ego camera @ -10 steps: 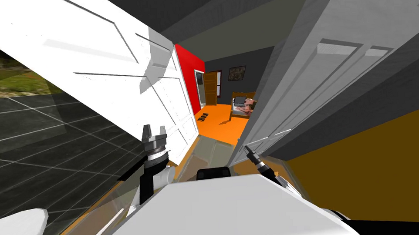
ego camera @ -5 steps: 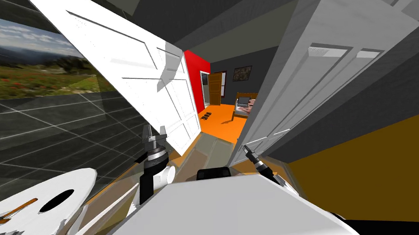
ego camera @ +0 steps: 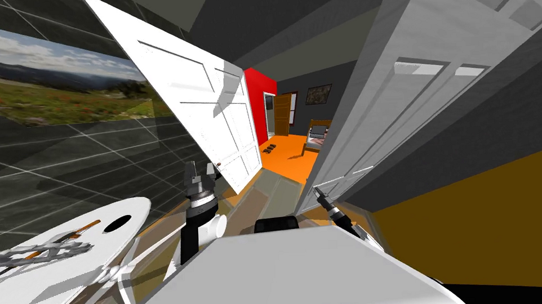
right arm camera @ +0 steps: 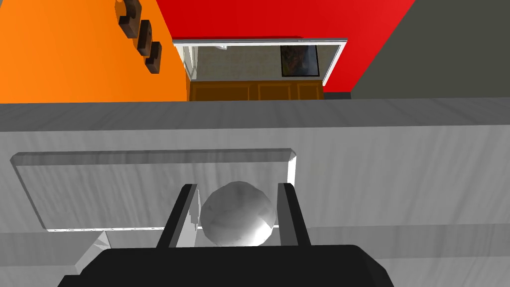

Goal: Pull the door open

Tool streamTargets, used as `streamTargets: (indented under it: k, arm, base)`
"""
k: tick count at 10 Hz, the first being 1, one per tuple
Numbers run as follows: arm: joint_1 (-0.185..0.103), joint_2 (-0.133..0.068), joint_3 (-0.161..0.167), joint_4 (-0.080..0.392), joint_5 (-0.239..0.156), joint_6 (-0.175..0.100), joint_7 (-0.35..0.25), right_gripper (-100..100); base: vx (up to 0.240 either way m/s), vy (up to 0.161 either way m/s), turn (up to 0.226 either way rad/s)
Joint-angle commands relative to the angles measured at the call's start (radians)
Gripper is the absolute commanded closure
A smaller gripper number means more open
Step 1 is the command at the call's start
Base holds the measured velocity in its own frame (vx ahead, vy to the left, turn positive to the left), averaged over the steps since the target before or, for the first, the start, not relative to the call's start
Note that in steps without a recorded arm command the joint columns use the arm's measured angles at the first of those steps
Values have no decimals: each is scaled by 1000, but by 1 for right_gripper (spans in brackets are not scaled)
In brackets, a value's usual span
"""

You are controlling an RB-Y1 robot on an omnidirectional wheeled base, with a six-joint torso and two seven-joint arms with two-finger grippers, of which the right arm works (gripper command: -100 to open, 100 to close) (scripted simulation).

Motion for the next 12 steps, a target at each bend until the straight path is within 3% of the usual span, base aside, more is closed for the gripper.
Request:
streamTargets:
  k: [1,10,12]
  arm:
    - [0,-6,-6,13,5,-16,-1,100]
    - [-3,-36,-38,81,33,-99,-5,100]
    - [-13,-34,-38,107,41,-109,1,100]
  base:
    - [-126,-61,191]
    - [-204,-96,162]
    - [-116,-46,96]
